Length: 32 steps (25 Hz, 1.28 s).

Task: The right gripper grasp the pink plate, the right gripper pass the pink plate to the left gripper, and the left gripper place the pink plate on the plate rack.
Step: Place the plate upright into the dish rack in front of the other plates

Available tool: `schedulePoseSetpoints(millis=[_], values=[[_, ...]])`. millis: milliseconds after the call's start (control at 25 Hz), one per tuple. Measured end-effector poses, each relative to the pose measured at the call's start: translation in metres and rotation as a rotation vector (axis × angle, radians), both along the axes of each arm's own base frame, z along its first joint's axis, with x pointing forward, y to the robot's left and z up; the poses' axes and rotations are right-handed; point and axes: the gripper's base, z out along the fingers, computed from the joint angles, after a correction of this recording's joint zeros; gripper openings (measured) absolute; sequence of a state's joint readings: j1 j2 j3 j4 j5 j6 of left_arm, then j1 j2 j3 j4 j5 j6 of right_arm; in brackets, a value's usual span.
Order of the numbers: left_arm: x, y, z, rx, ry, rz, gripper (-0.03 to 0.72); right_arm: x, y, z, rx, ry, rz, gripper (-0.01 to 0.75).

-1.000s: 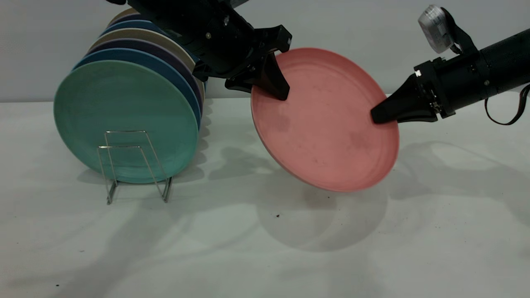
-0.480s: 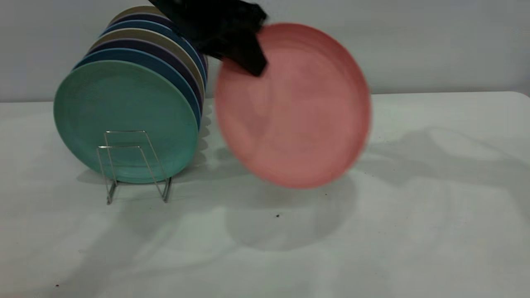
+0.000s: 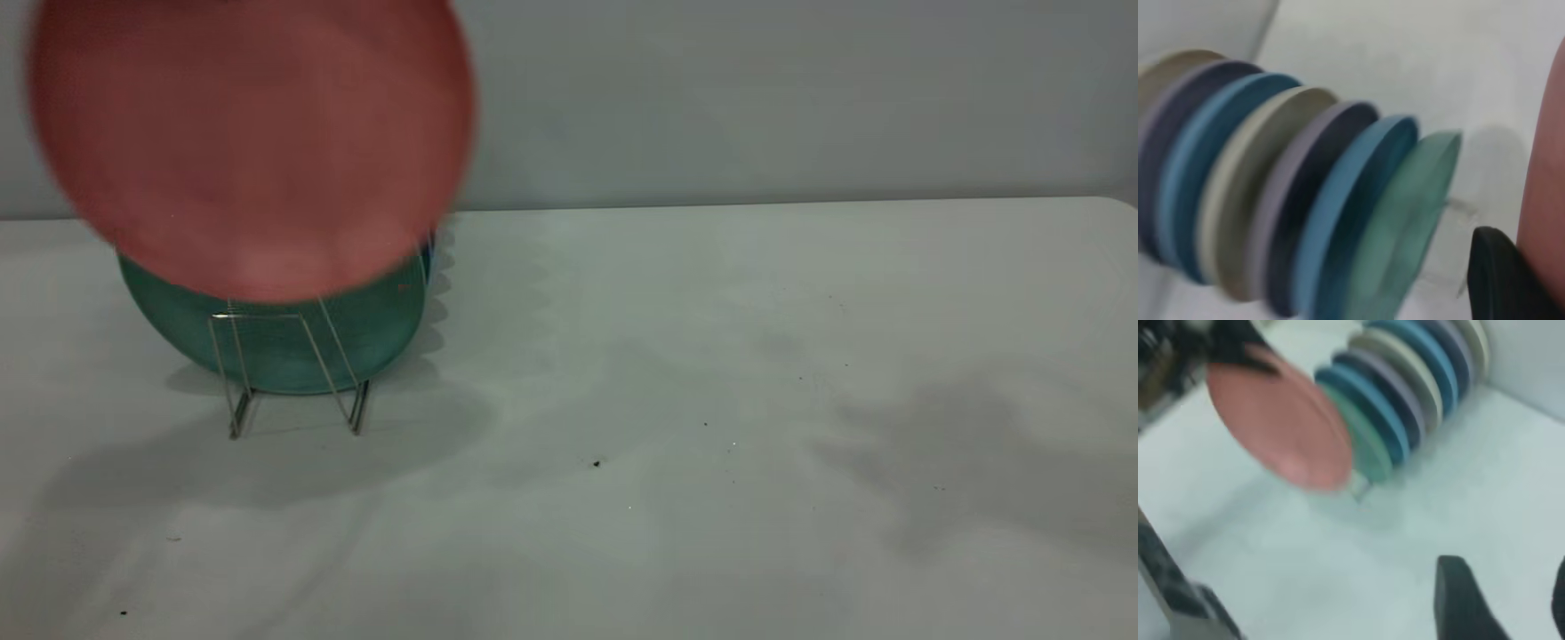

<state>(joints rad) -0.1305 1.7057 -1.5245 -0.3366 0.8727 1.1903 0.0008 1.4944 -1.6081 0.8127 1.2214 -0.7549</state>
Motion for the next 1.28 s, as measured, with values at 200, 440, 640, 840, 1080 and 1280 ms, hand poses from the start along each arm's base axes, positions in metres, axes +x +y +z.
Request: schedulePoseSetpoints(millis=[200, 440, 640, 840, 1080, 1280], values=[[-0.005, 0.022, 0.005, 0.134, -0.057, -0.229, 0.084, -0.066, 0.004, -0.009, -0.076, 0.074, -0.039, 0.221], [0.005, 0.025, -0.006, 0.174, -0.094, -0.283, 0.084, -0.14, -0.004, -0.06, -0.111, 0.192, -0.079, 0.202], [0.02, 0.024, -0.024, 0.21, -0.121, -0.346, 0.084, -0.205, -0.014, -0.095, -0.154, 0.192, -0.168, 0.206], [0.03, 0.023, -0.029, 0.229, -0.197, -0.36, 0.084, -0.255, -0.029, -0.124, -0.17, 0.113, -0.369, 0.216], [0.031, 0.022, -0.035, 0.234, -0.207, -0.362, 0.084, -0.298, -0.043, -0.141, -0.169, -0.03, -0.533, 0.23], [0.031, 0.023, -0.042, 0.249, -0.198, -0.4, 0.084, -0.313, -0.048, -0.155, -0.159, -0.077, -0.599, 0.237]])
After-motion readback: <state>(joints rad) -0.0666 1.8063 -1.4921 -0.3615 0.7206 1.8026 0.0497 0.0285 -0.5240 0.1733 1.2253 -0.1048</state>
